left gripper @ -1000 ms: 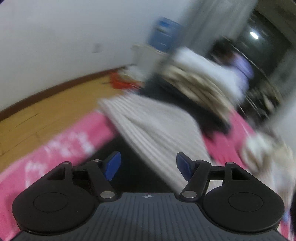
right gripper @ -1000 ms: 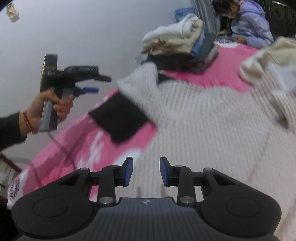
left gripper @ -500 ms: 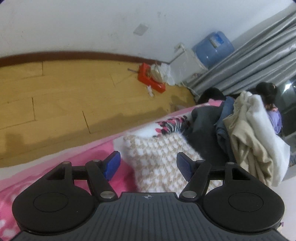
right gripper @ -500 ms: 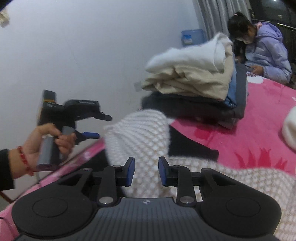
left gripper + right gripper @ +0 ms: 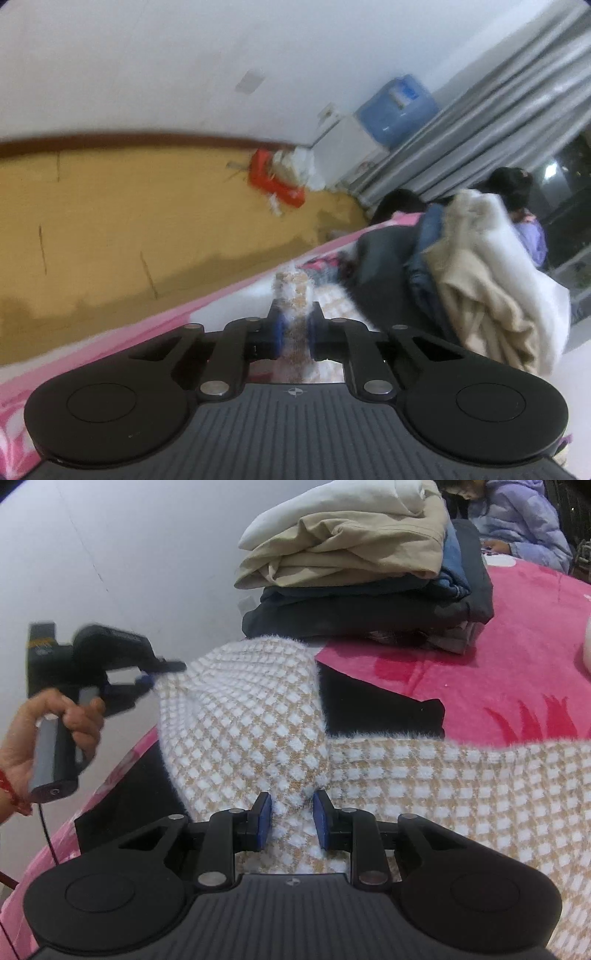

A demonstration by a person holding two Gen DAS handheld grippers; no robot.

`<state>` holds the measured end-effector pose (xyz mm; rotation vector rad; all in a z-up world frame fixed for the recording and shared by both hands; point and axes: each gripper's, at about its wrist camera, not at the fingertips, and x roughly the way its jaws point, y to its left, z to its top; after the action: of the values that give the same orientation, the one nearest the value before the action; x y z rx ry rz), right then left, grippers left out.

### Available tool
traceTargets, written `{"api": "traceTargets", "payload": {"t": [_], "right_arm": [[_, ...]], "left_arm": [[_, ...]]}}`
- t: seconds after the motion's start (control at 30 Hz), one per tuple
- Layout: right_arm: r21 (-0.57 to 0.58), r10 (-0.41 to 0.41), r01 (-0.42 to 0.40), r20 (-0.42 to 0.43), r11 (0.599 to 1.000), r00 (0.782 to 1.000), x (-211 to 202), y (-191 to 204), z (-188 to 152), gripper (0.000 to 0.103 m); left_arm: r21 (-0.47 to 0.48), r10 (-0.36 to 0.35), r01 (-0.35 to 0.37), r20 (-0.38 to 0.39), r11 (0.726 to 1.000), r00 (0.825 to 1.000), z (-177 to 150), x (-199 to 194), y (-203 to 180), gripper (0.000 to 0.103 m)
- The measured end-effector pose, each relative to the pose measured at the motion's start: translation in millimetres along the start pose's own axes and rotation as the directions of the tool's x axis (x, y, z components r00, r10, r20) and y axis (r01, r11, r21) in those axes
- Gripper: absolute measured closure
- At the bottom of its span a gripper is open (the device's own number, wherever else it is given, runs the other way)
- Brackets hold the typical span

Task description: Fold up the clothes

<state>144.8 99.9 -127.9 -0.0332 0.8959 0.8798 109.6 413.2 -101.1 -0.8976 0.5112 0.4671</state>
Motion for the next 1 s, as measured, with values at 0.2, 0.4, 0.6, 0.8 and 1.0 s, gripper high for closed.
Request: {"api": "traceTargets", "payload": {"t": [0.2, 0.4, 0.6, 0.8, 1.0], "right_arm": [[0.095, 0.013, -0.015, 0.027, 0.995, 1.0, -10.0, -4.1, 1.1, 0.076], [0.319, 0.111, -0.148, 0.13, 0.936, 0.985, -81.2, -53.8, 0.3, 0.076], [0.327, 0.125, -0.182, 0.188, 0.927, 0.974, -208.0, -104.6, -28.2, 0.076], [0.504, 0.089, -0.171, 0.182, 0.847, 0.979, -305.3, -153.1, -133.0, 0.075], [0.682, 0.065, -0.099, 0.076, 0.725, 0.995, -304.9, -172.1, -218.7, 0.074]], "left_arm": [[0.172, -0.155, 0.141, 0.069, 0.975, 0.986, -6.1, -52.1, -70.1, 0.093], [0.392, -0.451, 0.425, -0.028, 0.816, 0.892, -49.1, -134.8, -157.2, 0.093], [0.389, -0.617, 0.734, -0.398, 0.557, 0.679, -135.4, -193.5, -212.8, 0.093], [0.308, -0.413, 0.847, -0.768, 0.433, 0.49, -246.6, -199.1, -193.5, 0.083], [0.283, -0.098, 0.733, -0.898, 0.618, 0.429, -329.0, -167.4, -129.0, 0.049]]}}
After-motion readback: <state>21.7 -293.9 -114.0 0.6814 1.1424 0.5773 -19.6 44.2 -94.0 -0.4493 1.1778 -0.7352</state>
